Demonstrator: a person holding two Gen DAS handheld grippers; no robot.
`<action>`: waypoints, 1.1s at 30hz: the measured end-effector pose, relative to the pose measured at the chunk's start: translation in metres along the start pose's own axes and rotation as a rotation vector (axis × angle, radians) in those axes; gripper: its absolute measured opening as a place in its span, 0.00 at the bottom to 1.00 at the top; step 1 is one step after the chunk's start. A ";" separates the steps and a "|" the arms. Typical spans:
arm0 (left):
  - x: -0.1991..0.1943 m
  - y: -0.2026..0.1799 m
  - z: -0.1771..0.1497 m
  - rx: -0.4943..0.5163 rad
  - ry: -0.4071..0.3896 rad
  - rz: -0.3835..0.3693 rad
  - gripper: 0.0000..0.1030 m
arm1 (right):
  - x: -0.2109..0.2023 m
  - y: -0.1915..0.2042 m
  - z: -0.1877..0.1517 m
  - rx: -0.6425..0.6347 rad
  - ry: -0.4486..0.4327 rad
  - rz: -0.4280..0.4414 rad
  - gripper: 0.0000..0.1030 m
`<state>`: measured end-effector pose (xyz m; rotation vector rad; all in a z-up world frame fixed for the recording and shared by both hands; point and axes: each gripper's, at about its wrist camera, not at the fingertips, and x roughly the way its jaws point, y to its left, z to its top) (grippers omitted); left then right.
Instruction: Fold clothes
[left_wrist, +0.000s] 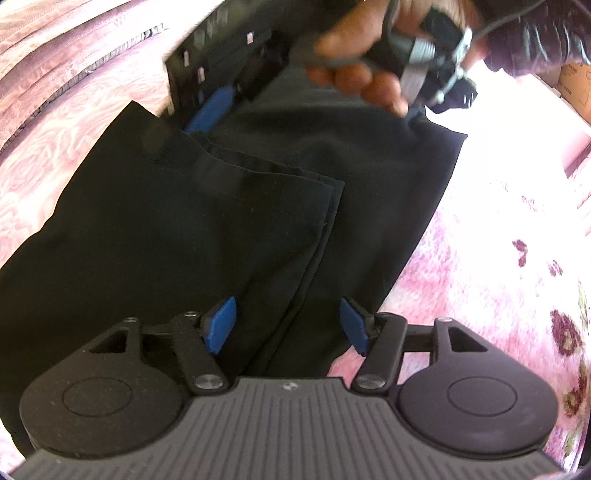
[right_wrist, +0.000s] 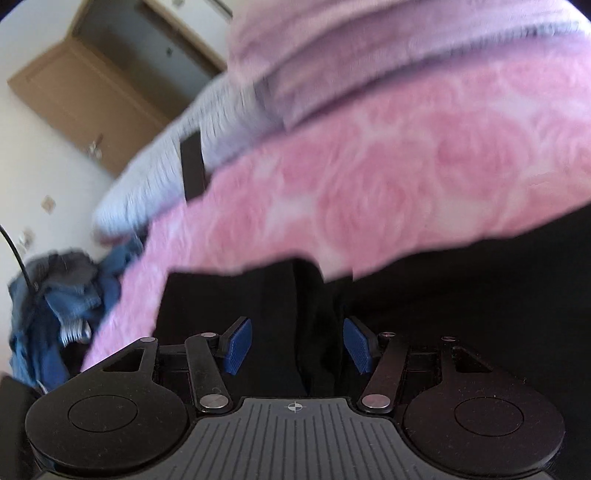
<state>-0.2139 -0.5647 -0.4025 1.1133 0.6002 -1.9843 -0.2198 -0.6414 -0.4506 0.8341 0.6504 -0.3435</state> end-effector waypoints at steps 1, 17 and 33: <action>0.000 0.000 -0.001 -0.001 -0.001 -0.001 0.56 | 0.006 -0.002 -0.001 0.010 0.013 -0.009 0.57; 0.001 -0.005 0.002 0.005 -0.014 0.002 0.59 | 0.040 -0.030 0.025 0.027 0.070 0.055 0.30; -0.009 -0.003 0.001 -0.027 -0.004 -0.013 0.57 | 0.005 -0.060 0.042 0.131 -0.141 -0.089 0.46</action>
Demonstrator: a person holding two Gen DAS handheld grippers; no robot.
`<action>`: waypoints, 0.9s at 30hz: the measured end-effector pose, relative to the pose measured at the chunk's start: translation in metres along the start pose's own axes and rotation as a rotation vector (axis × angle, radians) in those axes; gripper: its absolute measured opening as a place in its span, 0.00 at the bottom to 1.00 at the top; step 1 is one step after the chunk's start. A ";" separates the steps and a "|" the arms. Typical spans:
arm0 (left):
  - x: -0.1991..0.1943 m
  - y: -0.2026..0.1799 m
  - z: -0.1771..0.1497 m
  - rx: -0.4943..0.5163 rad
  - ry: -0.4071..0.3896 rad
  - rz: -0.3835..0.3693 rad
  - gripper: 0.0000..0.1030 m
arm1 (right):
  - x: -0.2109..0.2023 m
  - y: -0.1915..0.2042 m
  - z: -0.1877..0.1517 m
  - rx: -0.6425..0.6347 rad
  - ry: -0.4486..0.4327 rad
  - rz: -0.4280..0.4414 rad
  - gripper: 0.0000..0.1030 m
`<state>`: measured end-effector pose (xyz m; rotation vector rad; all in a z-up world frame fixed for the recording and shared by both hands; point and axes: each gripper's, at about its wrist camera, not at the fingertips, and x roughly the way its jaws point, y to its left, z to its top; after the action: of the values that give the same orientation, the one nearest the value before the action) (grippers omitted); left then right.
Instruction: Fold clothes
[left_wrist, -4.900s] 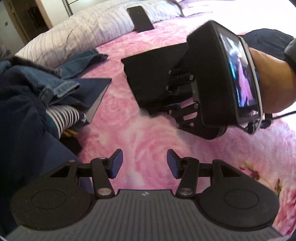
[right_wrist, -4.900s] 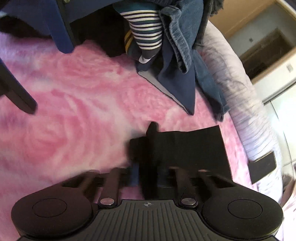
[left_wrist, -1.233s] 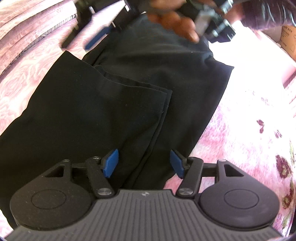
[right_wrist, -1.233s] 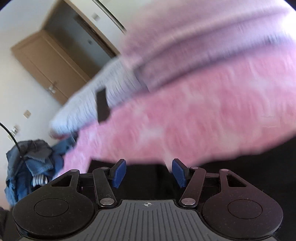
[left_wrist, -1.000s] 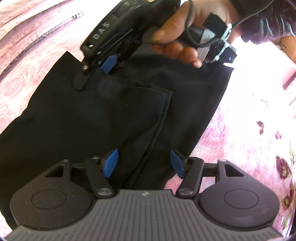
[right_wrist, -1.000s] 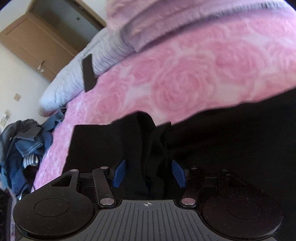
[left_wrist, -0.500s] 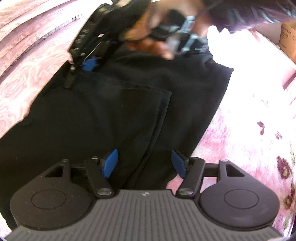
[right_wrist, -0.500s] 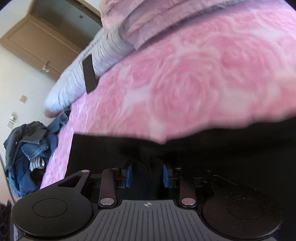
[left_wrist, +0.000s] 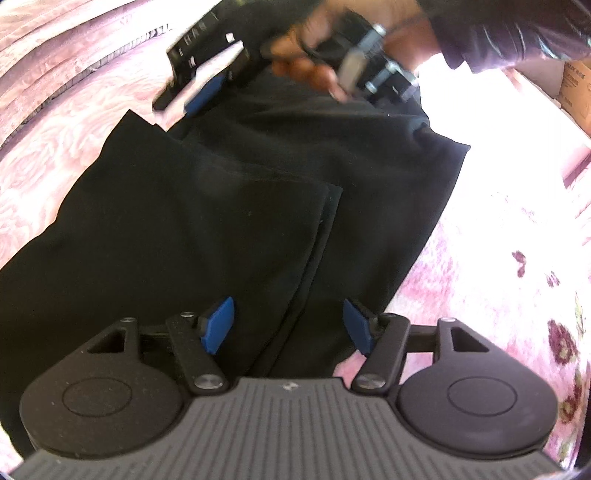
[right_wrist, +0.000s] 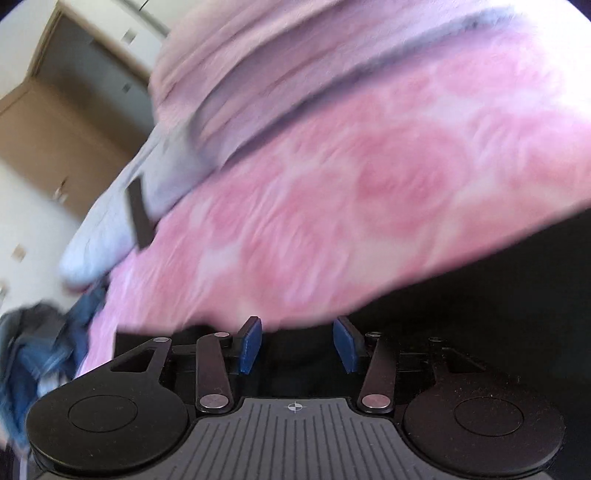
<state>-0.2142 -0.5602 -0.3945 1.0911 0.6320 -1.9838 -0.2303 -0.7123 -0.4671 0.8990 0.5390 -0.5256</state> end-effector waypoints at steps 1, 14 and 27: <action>-0.003 -0.001 -0.001 -0.006 0.004 0.001 0.57 | -0.006 0.005 0.002 0.007 -0.028 -0.030 0.46; -0.081 0.070 -0.082 -0.139 0.067 0.054 0.53 | -0.056 0.064 -0.109 -0.091 0.083 -0.226 0.46; -0.141 0.140 -0.144 0.462 0.046 0.262 0.59 | 0.032 0.325 -0.217 -0.664 0.128 -0.300 0.71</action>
<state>0.0156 -0.4837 -0.3552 1.4137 0.0382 -1.9212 -0.0485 -0.3700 -0.4099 0.2172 0.9057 -0.5126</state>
